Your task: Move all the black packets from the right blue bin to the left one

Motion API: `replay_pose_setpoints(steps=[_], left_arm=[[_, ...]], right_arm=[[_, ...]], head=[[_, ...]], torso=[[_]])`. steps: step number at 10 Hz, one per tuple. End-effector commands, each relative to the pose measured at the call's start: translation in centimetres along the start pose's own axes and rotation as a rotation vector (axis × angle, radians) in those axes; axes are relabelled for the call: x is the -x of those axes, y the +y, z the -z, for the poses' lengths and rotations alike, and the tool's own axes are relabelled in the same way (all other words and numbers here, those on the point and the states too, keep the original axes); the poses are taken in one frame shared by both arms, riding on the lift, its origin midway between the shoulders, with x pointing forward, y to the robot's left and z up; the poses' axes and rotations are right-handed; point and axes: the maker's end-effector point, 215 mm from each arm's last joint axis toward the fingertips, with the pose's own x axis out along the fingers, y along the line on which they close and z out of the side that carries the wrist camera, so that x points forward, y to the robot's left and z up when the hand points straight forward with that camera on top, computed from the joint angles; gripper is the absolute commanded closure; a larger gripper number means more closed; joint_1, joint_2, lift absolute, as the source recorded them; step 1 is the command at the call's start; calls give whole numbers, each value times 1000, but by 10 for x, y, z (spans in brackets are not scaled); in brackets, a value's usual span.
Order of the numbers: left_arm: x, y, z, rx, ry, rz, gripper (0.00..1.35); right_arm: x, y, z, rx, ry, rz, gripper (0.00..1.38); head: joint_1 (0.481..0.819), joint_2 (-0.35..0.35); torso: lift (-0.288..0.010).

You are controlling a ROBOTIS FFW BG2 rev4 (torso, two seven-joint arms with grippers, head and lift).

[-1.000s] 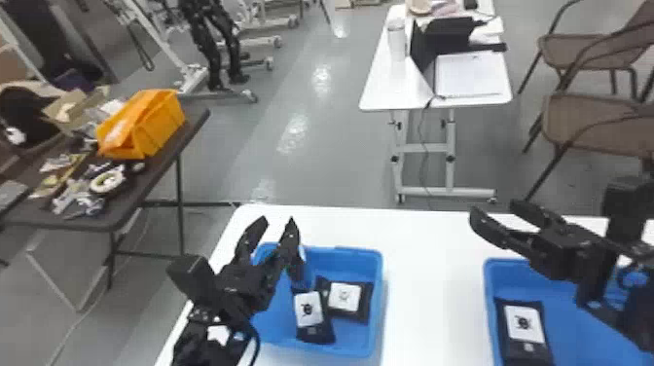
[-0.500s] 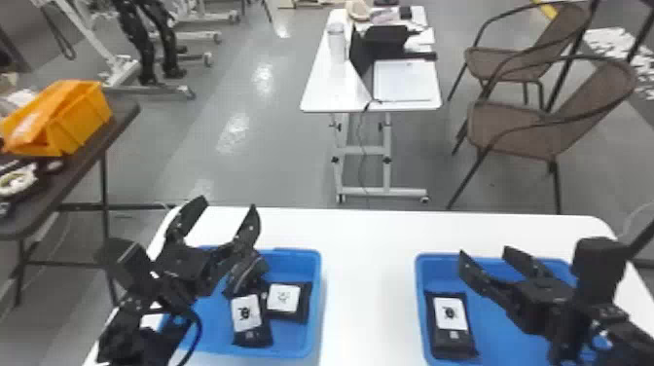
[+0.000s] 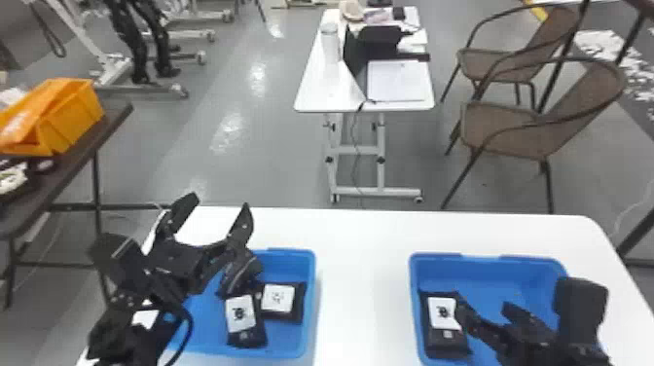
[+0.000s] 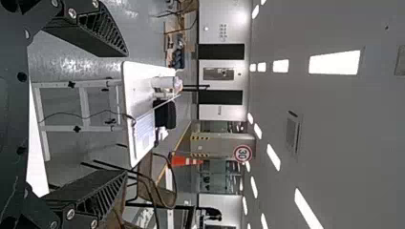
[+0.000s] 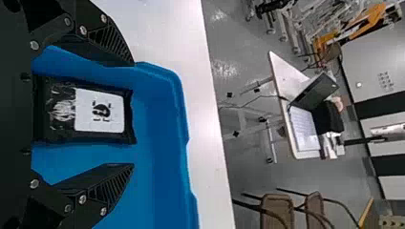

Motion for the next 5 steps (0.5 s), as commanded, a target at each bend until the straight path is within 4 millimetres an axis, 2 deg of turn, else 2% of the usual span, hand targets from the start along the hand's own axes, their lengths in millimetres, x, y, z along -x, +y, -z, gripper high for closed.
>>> replay_pose_setpoints(steps=[1, 3, 4, 5], left_arm=[[-1, 0, 0, 11, 0, -1, 157], [-1, -1, 2, 18, 2, 0, 157], [-2, -2, 1, 16, 0, 1, 157], [-4, -2, -1, 15, -7, 2, 157]], right_arm=[[-5, -6, 22, -34, 55, 21, 303], [-15, -25, 38, -39, 96, 73, 303], [-21, -29, 48, -47, 119, 75, 317], [-28, -25, 53, -44, 134, 65, 346]], head=[[695, 119], [695, 115], [695, 107], [695, 102]], torso=[[0], [0], [0], [0]])
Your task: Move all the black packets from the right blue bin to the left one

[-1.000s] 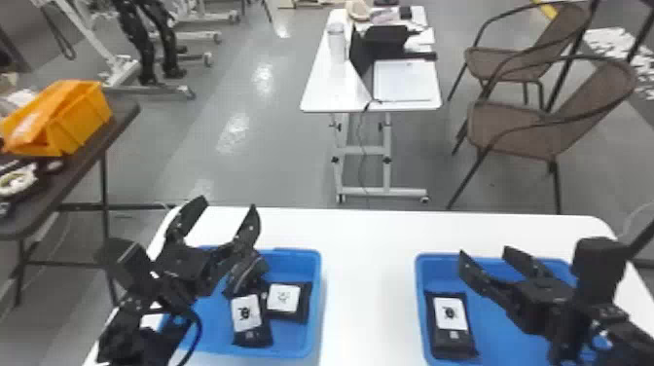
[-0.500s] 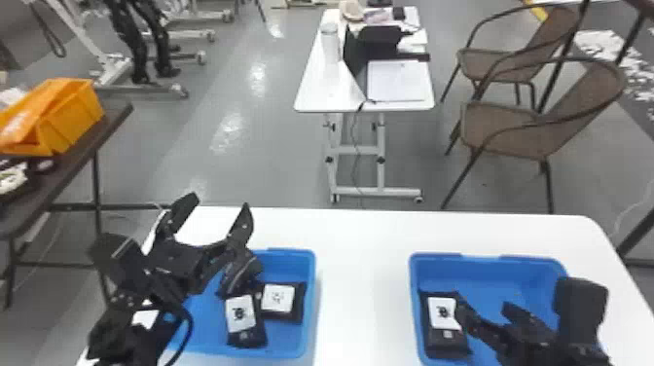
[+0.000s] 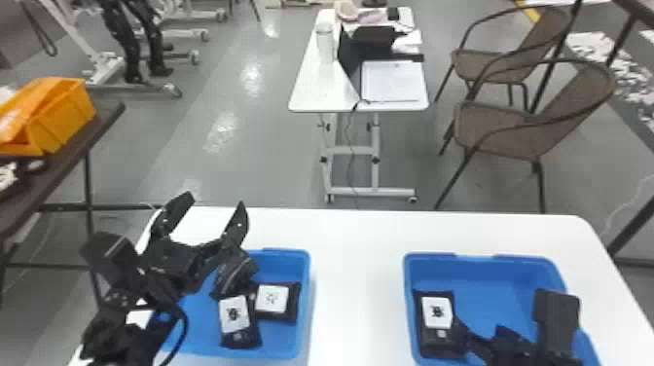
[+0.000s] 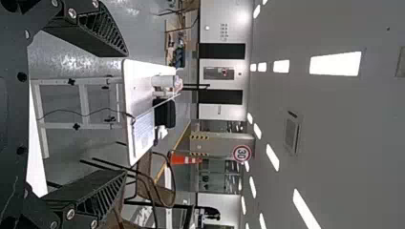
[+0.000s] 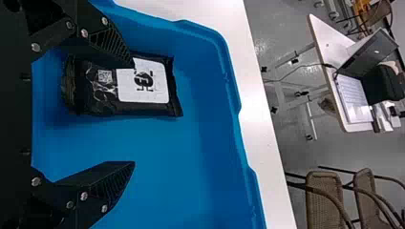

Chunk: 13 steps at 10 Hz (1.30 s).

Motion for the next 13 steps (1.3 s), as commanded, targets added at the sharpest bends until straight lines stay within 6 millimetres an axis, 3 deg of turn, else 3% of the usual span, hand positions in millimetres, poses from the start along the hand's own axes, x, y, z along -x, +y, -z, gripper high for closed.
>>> replay_pose_setpoints(steps=[1, 3, 6, 9, 13], left_arm=[[-1, -1, 0, 1, -4, -1, 157], [-2, -2, 0, 12, -5, -2, 157], [-2, 0, -1, 21, -18, -6, 157], [-1, 1, 0, 39, -27, -11, 157], [-4, -4, 1, 47, -32, -4, 157]], right_arm=[[-9, 7, 3, 26, 20, -13, 346], [-17, 20, 6, 72, 54, -39, 349], [-21, 20, 14, 81, 106, -38, 344], [-40, 18, 11, 90, 135, -33, 343], [-47, 39, 21, 115, 197, -103, 343]], head=[[695, 103], [695, 114], [695, 133], [695, 135], [695, 149]], torso=[[0], [0], [0], [0], [0]])
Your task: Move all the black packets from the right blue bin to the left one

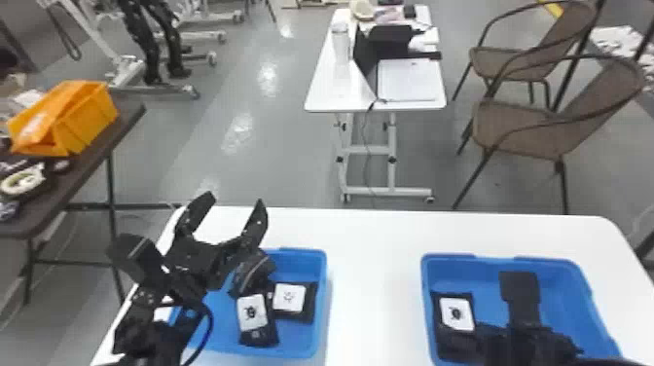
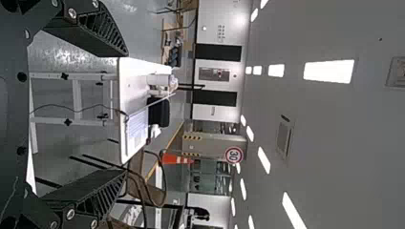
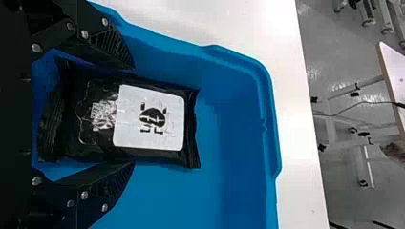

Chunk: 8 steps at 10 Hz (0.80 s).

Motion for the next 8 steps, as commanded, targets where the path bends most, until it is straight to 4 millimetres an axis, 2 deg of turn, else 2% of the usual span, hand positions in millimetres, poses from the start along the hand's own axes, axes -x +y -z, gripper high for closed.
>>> replay_pose_setpoints(steps=[1, 2, 4, 7, 8], left_arm=[[0, -1, 1, 6, -2, -1, 157], [0, 0, 0, 15, -8, -3, 157], [0, 2, 0, 18, -14, -6, 157], [4, 5, 2, 39, -25, -16, 160], [4, 5, 2, 48, -26, -18, 170]], right_arm=[[1, 3, 5, -3, 20, -8, 346], [-1, 2, 6, -7, 26, -7, 387], [-1, -1, 13, -32, 40, -6, 820], [7, -6, 6, -65, -16, 33, 1046], [9, -9, 6, -82, -24, 33, 1047]], head=[[695, 155], [695, 158], [695, 160], [695, 158], [695, 153]], torso=[[0], [0], [0], [0], [0]])
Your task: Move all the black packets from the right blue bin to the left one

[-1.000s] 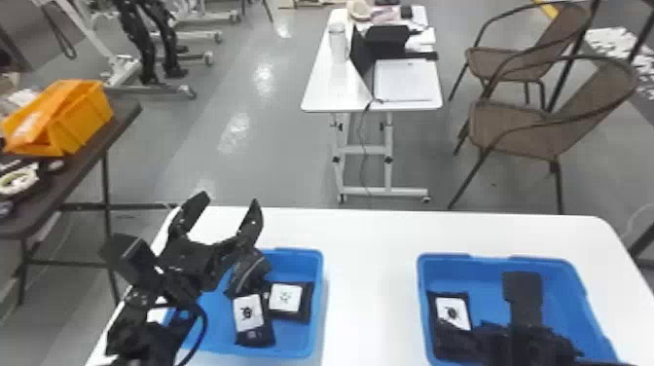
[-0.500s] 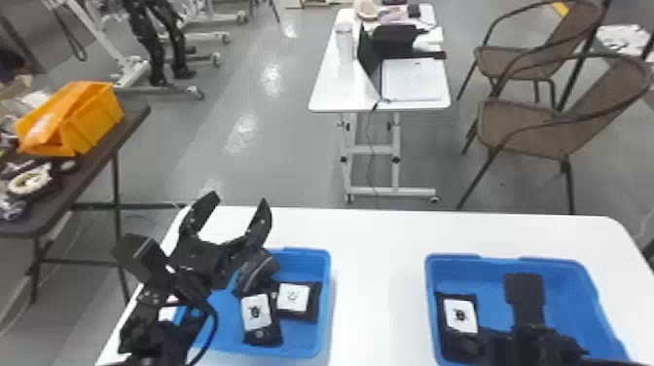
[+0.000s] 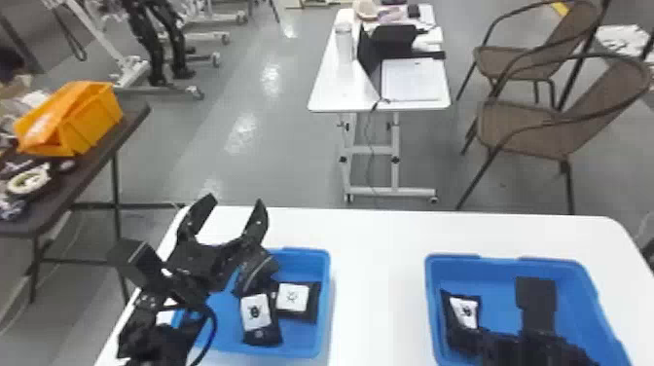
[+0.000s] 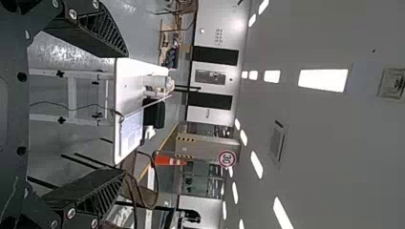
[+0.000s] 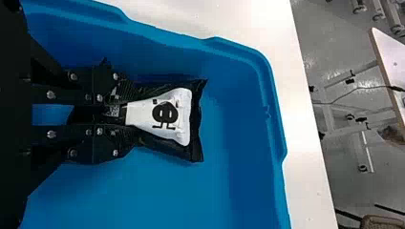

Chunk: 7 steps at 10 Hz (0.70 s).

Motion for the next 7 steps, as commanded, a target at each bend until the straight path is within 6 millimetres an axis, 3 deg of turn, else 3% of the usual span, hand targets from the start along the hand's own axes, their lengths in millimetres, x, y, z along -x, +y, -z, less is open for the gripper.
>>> replay_pose_setpoints(steps=[1, 3, 4, 5, 6, 7], left_arm=[[-1, 0, 7, 61, 20, -4, 173], [-12, -20, 11, 133, 30, 26, 174], [-14, -23, 6, 168, 5, 21, 174], [-17, -25, 7, 215, 6, 23, 174], [-21, -31, 10, 290, 21, 33, 174], [-29, -44, 12, 370, 46, 63, 174]], right_arm=[[9, -6, -8, 10, -42, 21, 1047], [48, -22, -42, 61, -168, 82, 1047], [79, -25, -73, 87, -255, 105, 1047], [108, -19, -117, 144, -356, 100, 1047], [124, -2, -164, 213, -442, 48, 1047], [129, 36, -210, 280, -515, -60, 1047]], head=[[695, 153], [695, 134], [695, 105], [695, 76], [695, 59], [695, 57]], torso=[[0], [0], [0], [0], [0], [0]])
